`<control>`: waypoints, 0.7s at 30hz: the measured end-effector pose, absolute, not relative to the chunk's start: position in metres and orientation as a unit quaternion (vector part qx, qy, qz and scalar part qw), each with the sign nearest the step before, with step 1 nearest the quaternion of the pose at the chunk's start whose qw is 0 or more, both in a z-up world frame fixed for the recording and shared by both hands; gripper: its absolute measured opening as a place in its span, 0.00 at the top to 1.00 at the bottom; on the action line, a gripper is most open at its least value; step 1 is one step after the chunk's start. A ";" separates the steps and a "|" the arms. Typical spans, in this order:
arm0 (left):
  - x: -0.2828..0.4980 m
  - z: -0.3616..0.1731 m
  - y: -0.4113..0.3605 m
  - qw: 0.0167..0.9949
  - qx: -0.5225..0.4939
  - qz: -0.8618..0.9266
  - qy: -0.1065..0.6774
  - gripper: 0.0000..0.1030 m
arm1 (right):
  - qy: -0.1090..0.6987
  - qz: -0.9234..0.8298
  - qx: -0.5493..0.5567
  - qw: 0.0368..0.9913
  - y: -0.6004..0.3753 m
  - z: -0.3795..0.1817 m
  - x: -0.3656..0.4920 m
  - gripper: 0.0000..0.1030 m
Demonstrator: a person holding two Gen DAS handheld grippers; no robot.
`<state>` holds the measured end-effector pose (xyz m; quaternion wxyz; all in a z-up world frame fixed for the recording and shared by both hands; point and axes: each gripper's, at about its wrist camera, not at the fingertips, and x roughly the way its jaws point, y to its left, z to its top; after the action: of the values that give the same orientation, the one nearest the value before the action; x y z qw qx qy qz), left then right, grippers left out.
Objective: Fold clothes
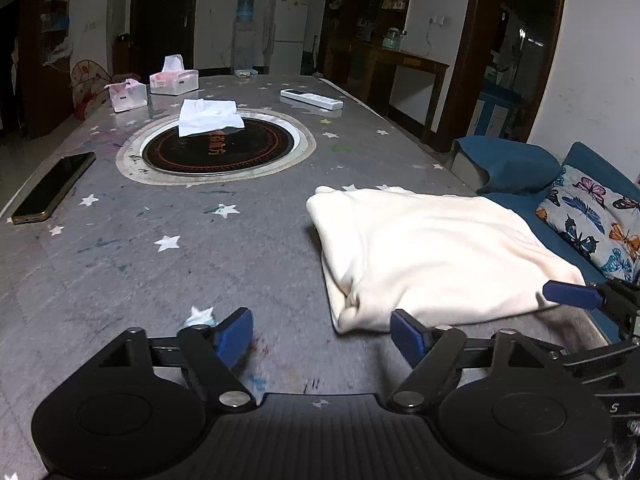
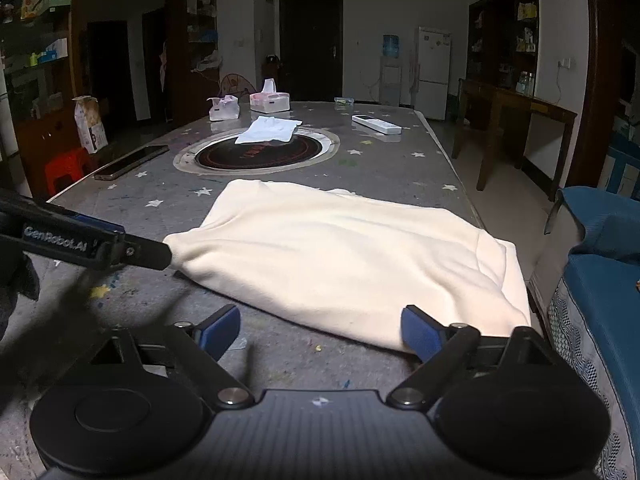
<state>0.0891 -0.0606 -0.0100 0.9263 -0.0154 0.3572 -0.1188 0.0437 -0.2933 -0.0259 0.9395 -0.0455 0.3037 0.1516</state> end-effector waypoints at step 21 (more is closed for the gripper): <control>0.039 -0.015 -0.051 0.931 -0.019 -0.101 0.351 0.00 | 0.311 0.115 -0.024 0.943 -0.289 -0.037 0.015 0.00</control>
<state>0.0387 -0.0515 -0.0149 0.9309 -0.0187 0.3508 -0.1006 0.0154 -0.2890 -0.0372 0.9430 -0.0245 0.3113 0.1147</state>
